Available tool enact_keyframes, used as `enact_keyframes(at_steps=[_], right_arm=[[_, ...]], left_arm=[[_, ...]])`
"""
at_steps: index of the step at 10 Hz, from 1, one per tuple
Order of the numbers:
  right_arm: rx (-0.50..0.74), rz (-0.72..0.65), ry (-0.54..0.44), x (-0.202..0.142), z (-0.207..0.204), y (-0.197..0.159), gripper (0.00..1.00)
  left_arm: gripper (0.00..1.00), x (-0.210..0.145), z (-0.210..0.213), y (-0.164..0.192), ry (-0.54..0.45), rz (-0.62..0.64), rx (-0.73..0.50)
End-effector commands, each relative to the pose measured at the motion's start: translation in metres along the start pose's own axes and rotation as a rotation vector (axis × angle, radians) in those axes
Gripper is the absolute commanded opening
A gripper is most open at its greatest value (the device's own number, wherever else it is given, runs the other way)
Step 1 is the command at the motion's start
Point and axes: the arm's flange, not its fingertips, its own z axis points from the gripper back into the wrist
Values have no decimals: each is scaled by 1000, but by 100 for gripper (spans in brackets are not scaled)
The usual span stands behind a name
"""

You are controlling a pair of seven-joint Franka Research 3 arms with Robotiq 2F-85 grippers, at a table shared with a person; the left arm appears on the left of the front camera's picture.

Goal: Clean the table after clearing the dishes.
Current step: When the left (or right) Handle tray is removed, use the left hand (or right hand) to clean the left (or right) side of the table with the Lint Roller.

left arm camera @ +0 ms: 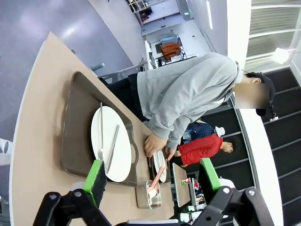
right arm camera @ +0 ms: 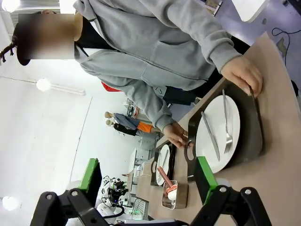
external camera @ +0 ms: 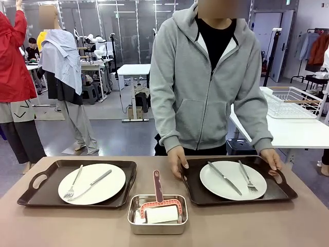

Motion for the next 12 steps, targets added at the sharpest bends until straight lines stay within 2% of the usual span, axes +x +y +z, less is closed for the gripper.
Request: enact_keyframes(at_steps=[1, 7, 9, 10, 12], right_arm=[[2, -3, 6, -2, 1, 2, 100], [0, 0, 0, 0, 0, 0, 100], [-36, 185, 225, 13, -95, 59, 100], [-76, 290, 366, 11, -156, 97, 100], [-154, 489, 605, -11, -251, 148, 100]], left_arm=[[100, -1, 3, 0, -2, -1, -14], [100, -1, 3, 0, -2, -1, -14], [100, -1, 3, 0, -2, -1, -14], [100, -1, 3, 0, -2, -1, -14], [100, -1, 3, 0, -2, -1, -14]])
